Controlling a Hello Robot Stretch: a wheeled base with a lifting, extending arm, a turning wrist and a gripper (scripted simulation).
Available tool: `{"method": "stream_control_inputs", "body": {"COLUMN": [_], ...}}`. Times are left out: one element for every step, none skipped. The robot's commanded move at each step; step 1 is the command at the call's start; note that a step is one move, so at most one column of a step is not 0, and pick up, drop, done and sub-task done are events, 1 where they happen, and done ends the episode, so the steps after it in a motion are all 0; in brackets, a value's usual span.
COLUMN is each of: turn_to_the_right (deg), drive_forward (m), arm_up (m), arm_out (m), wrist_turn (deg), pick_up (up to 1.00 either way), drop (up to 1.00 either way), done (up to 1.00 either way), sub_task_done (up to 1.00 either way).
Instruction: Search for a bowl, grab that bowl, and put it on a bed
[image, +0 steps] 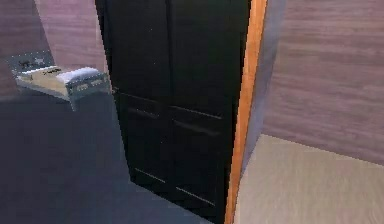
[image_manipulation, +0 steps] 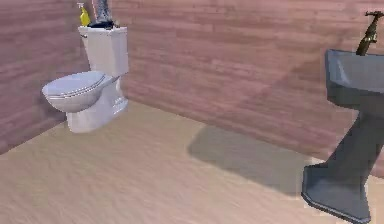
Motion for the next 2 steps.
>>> {"method": "stream_control_inputs", "body": {"turn_to_the_right": [-45.0,-15.0], "drive_forward": [0.00,0.00], "arm_up": [0.00,0.00], "arm_out": [0.00,0.00], "wrist_turn": [0.0,0.0], "pick_up": [0.00,0.00], "drop": [0.00,0.00], "done": [0.00,0.00], "sub_task_done": [0.00,0.00]}}
